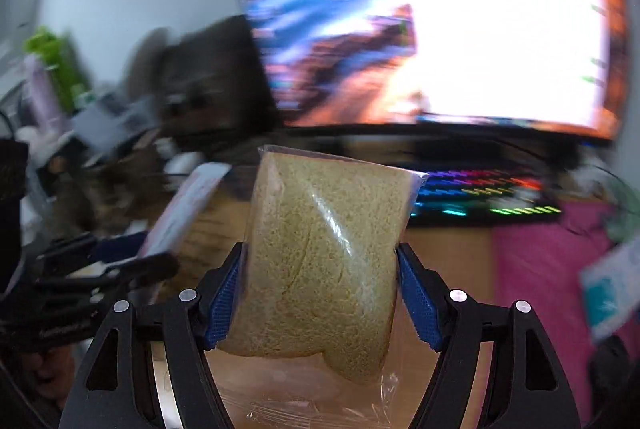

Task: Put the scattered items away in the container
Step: 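Carry both items into the wire basket and open both tools, then move both open tools back toward the duck toy and snack packet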

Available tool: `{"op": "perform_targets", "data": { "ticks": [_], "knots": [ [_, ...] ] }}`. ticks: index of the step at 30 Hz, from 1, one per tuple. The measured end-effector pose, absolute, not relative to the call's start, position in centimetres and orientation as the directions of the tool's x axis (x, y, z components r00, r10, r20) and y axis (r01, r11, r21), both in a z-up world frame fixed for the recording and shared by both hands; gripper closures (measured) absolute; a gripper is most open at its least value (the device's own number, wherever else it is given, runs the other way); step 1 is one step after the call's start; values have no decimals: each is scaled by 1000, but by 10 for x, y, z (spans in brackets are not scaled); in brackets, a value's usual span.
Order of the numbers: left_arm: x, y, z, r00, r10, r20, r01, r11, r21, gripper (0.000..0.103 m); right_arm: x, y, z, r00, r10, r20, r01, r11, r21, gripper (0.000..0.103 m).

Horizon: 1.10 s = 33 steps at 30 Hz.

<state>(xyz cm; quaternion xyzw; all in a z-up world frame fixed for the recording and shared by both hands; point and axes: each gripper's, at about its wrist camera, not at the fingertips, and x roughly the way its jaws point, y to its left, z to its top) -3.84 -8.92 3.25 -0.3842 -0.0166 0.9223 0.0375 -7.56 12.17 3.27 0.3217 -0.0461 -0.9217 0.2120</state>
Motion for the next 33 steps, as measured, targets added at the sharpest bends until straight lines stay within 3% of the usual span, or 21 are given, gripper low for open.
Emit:
{"op": "perform_targets", "data": {
  "ticks": [7, 13, 17, 21, 33],
  "knots": [
    [-4, -203, 36, -686, -103, -720, 186, -982, -37, 54, -60, -26, 37, -560, -619, -551, 605, -759, 239, 29],
    [-5, -240, 11, -653, -113, -749, 228, -972, -53, 55, -68, -101, 7, -467, -641, -609, 630, -725, 278, 29],
    [-2, -246, 6, -660, -104, -744, 227, -972, -66, 51, -71, -109, -4, -462, -630, -624, 621, -733, 280, 28],
    [6, -247, 9, -676, -156, -720, 247, -969, -22, 36, -73, -106, 0, -504, -603, -618, 609, -756, 241, 25],
    [13, -230, 25, -694, -153, -704, 230, -973, -16, 35, -72, -68, 23, -521, -637, -568, 606, -745, 280, 22]
  ]
}}
